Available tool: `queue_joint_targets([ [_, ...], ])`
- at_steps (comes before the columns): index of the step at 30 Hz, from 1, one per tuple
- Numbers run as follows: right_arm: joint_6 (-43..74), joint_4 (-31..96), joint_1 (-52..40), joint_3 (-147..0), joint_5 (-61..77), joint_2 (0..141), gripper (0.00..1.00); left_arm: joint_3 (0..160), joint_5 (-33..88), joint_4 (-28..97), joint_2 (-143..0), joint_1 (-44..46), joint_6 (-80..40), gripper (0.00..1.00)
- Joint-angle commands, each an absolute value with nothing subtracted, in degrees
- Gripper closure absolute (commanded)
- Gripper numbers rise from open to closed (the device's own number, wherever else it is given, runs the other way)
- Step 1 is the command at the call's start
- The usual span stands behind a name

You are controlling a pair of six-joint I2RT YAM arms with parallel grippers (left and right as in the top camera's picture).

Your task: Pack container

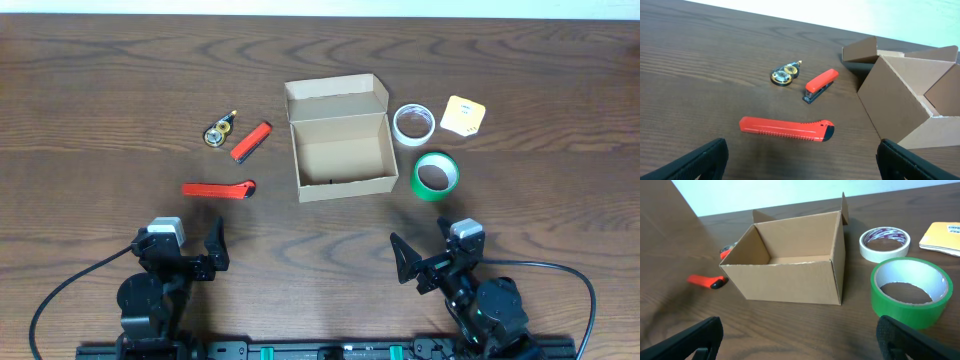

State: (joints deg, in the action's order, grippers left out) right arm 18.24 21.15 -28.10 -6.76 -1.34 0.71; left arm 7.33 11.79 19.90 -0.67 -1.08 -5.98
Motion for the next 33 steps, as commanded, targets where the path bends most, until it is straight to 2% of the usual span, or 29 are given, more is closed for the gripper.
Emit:
queue_joint_targets([
  [1,17.5,21.0,-28.7,-6.3,-2.1,0.3,0.01,6.1,11.4,20.1,-0.3,-1.4,-5.3,0.05],
  [24,17.7,21.1,-28.7,-6.3,-1.9,0.4,0.01,6.1,11.6,20.1,-0.3,-1.4,-5.3,0.05],
  [33,17.8,21.2,-28.7,-6.3,-2.9,5.1,0.01,6.1,13.6,20.1,-0.3,-1.4,-8.7,0.05],
])
